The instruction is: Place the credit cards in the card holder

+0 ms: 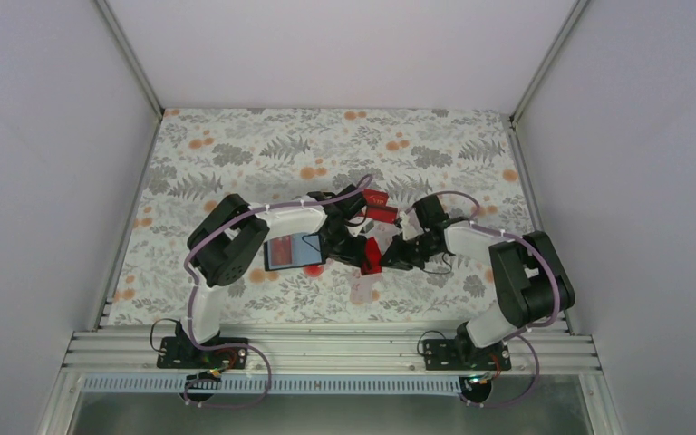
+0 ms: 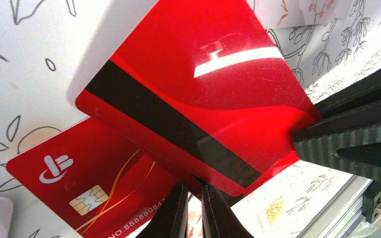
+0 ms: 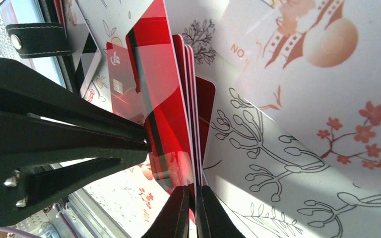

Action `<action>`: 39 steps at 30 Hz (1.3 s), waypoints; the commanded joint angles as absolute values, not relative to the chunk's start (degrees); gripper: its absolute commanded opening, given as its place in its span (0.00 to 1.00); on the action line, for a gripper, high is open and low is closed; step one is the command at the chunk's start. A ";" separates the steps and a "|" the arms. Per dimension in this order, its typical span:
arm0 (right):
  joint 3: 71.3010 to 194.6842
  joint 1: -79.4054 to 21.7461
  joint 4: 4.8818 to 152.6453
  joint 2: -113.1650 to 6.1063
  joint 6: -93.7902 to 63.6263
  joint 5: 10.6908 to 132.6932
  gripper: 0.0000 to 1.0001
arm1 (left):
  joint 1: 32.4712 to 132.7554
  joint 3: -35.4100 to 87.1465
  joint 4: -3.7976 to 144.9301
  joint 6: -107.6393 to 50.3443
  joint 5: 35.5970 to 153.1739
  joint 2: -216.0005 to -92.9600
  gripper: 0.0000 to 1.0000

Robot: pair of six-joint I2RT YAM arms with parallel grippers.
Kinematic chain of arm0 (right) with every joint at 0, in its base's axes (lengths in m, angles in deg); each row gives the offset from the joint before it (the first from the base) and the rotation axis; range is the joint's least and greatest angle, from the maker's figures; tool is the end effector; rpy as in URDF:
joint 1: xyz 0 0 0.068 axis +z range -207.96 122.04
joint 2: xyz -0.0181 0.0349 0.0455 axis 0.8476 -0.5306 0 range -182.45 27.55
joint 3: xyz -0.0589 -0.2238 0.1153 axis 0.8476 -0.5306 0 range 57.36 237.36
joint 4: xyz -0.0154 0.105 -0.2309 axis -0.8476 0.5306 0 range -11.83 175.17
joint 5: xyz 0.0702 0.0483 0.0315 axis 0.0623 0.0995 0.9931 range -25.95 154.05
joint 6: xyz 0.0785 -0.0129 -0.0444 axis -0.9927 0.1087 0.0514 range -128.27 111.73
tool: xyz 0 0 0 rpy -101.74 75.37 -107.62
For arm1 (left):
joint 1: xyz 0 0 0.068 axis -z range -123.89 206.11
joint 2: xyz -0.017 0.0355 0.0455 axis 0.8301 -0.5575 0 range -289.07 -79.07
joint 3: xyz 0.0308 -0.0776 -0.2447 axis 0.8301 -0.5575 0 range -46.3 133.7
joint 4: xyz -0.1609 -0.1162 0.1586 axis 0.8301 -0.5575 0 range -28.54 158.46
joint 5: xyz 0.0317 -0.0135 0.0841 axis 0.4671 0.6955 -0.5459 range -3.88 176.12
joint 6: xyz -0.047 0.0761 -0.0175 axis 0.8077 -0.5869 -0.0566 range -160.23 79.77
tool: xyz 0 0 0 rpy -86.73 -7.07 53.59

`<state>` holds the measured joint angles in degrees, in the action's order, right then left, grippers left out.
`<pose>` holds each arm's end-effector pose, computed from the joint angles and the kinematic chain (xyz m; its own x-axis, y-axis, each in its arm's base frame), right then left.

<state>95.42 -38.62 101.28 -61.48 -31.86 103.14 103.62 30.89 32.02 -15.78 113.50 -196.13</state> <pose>0.2183 0.1311 0.0842 -0.9997 -0.0216 -0.0087 -0.0219 0.7461 0.6655 0.2347 -0.3118 0.0872 -0.8989 0.4371 -0.0305 0.3913 0.7695 -0.5046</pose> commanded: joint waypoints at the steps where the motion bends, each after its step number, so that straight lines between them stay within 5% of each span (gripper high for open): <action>1: 98.08 -38.34 103.79 -59.89 -30.28 100.68 0.04 | 104.19 31.15 30.83 -16.43 109.80 -198.56 0.10; 39: 108.20 -36.16 118.49 -51.21 -30.23 96.72 0.04 | 99.37 35.78 26.41 -12.96 97.16 -180.00 0.23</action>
